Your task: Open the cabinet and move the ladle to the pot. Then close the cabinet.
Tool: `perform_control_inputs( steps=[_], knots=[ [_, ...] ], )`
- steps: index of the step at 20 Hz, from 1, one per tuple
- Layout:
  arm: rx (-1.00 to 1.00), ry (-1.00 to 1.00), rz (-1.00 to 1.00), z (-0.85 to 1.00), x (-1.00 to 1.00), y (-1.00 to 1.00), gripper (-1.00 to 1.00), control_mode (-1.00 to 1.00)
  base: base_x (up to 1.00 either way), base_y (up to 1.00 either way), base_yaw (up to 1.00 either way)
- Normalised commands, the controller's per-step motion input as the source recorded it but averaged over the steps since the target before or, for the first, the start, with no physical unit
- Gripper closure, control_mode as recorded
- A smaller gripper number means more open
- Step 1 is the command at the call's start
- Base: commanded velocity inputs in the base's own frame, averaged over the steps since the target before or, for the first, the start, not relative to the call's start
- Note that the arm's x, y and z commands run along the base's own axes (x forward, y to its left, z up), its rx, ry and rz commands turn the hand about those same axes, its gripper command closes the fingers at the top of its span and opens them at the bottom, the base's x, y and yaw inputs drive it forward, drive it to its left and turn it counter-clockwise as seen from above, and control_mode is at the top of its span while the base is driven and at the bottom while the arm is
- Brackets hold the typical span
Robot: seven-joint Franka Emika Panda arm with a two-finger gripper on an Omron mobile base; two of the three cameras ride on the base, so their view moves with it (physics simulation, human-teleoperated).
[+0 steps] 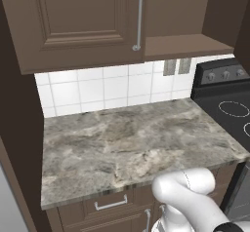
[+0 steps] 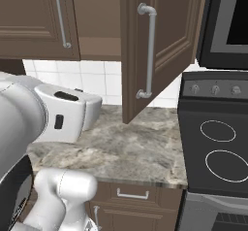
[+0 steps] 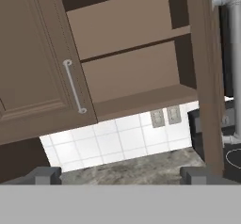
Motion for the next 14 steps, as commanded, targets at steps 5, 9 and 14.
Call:
perform_control_inputs(
  steps=[5, 9, 14],
  knots=[
    [0.03, 0.00, 0.08, -0.05, -0.03, -0.54, -1.00, -1.00, 0.00, 0.00, 0.00],
    [0.05, 0.00, 0.10, -0.01, -0.02, -0.48, -1.00, -1.00, 0.00, 0.00, 0.00],
    [0.04, 0.00, 0.10, -0.01, 0.02, -0.27, -1.00, -1.00, 0.00, 0.00, 0.00]
  ],
)
